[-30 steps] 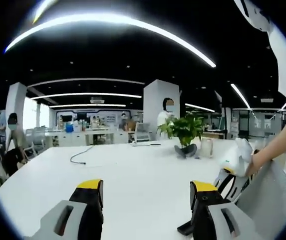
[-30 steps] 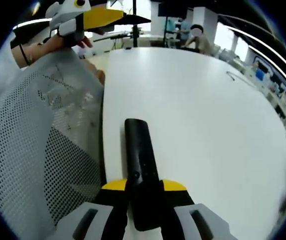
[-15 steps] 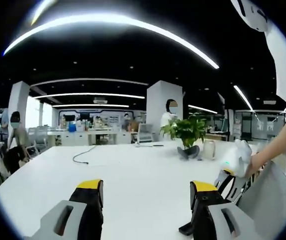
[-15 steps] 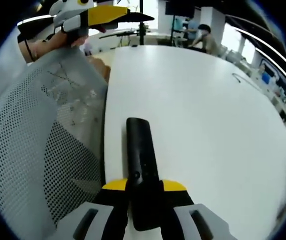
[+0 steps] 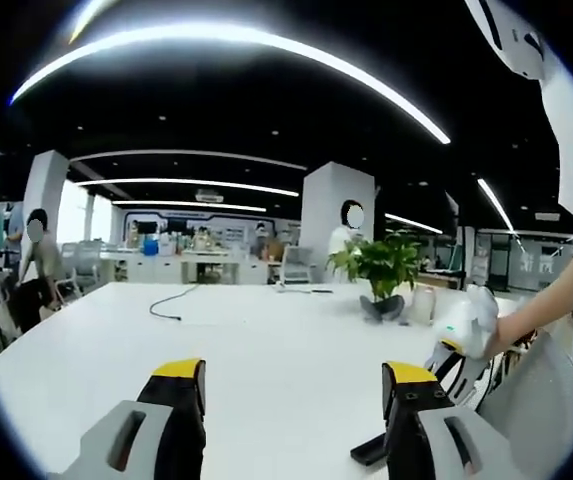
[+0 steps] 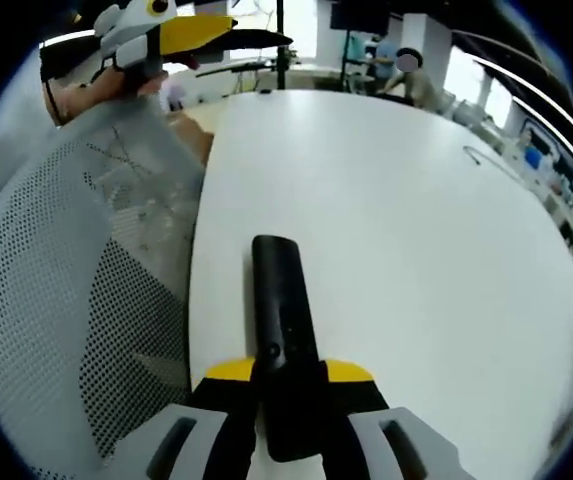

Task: Press the specified remote control buttons in sequence, fully releasing each button before pressing the next.

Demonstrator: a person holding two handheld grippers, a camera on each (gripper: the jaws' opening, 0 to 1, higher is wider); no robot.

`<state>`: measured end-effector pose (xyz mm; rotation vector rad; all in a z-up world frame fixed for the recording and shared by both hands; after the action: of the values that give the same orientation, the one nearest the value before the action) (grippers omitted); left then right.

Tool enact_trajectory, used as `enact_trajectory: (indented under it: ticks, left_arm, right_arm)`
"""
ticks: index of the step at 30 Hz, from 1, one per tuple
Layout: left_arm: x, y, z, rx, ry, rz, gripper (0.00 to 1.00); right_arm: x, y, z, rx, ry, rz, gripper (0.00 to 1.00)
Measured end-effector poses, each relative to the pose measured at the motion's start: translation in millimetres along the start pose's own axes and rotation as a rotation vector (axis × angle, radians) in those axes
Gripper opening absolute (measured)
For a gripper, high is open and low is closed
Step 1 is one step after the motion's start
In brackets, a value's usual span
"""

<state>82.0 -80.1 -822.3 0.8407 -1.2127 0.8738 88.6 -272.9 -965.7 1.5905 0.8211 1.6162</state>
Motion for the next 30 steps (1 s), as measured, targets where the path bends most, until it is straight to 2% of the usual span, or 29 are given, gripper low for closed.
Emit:
enact_trajectory:
  ticks: [10,13,30]
  left_arm:
    - [-2.3,0,-1.5,0.008,-0.007,-0.013,0.75]
    - [0.4,1,0.3,0.003,-0.018,0.004,0.76]
    - [-4.7,-1,-2.6,0.022,-0.022,-0.03,0.79]
  right_arm:
    - [0.9,-2,8,0.0,0.018,-0.007,0.2]
    - [0.9,-2,10,-0.006,0.025,-0.007,0.21]
    - [1.6,-2,17,0.0,0.043,0.006,0.21]
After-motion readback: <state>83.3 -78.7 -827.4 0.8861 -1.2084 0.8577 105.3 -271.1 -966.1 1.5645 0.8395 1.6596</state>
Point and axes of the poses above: the point that each gripper's makers call its tool centre point, and the gripper's own axes: y roughly backward along the fingers, z roughly to its right, x roughly out of its top, the point moved 3 cm from there along y, roughly backward along the fingers, and after that the axes turned 5 degrees about y, right-handed, at the moved point
